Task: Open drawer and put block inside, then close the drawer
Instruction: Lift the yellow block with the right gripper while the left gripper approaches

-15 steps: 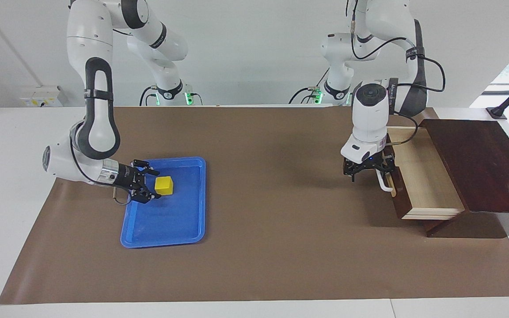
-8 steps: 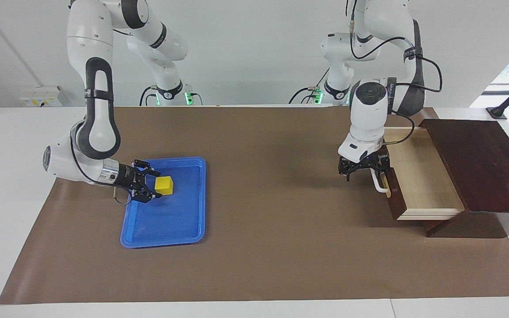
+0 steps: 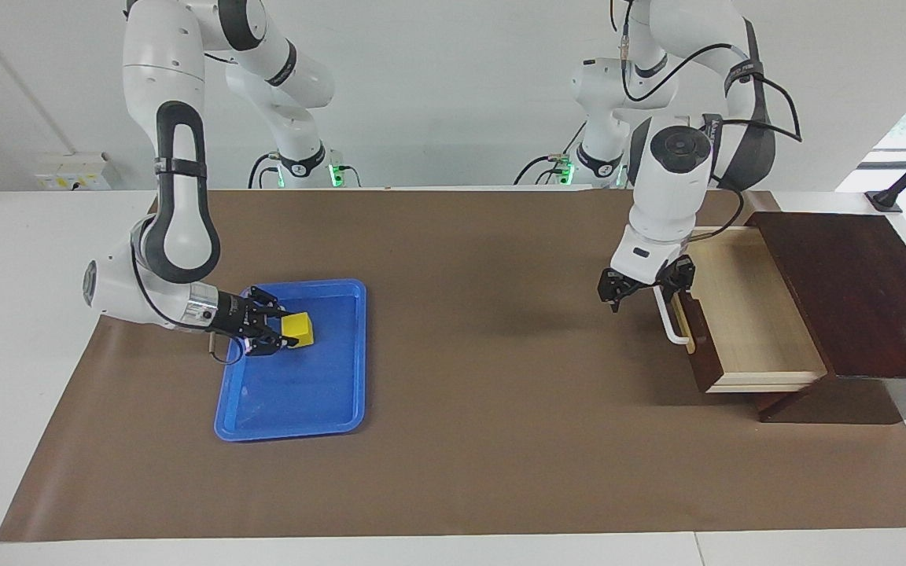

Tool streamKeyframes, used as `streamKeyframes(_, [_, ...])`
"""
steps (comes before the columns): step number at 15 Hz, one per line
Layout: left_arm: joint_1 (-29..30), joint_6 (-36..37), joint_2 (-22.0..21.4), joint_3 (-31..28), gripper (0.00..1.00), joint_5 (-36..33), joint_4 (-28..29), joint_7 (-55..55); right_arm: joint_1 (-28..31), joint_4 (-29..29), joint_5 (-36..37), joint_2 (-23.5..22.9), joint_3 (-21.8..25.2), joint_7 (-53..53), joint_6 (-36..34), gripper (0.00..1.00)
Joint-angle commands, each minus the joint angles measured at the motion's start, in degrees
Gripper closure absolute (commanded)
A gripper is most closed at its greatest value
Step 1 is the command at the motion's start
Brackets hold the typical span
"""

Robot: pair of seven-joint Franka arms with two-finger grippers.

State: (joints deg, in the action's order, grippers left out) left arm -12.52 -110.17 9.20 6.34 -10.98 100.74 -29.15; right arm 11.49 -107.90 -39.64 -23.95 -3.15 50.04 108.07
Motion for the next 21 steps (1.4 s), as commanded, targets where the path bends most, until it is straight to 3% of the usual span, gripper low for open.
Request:
streamKeyframes(1, [-2.2, 4.1, 1.4, -0.5, 0.00, 2.9, -4.8, -11.3, -0.1, 2.6, -1.9, 0.7, 0.0, 0.0, -2.4, 1.00])
streamKeyframes(3, [-2.2, 5.5, -0.3, -0.6, 0.00, 6.9, -4.4, -19.9, -2.9, 7.5, -1.9, 0.8, -0.3, 6.7, -4.4, 1.00])
streamKeyframes(7, [-3.3, 3.8, -0.7, -0.5, 0.00, 7.0, -3.7, -47.4, -10.5, 12.1, -2.0, 3.3, -0.4, 16.0, -3.9, 1.00])
streamKeyframes(13, [-4.6, 2.1, -0.7, -0.5, 0.00, 10.5, -3.6, -74.8, -23.1, 14.0, -3.3, 4.8, -0.5, 26.5, 2.4, 1.00])
streamKeyframes(15, [-5.1, 0.4, -0.7, -0.4, 0.00, 13.7, -3.2, -81.3, -26.4, 14.0, -3.3, 4.7, -0.5, 29.8, 5.8, 1.00])
streamKeyframes(17, [-8.6, -5.6, 0.3, -0.5, 0.00, 16.3, -1.3, -85.8, -30.2, 14.0, -3.3, 4.7, -0.5, 32.2, 8.6, 1.00])
streamKeyframes(21, [-11.6, -9.4, 1.9, -0.5, 0.00, 16.3, -0.8, -91.3, -31.5, 14.0, -4.6, 4.7, -0.8, 35.0, 10.4, 1.00])
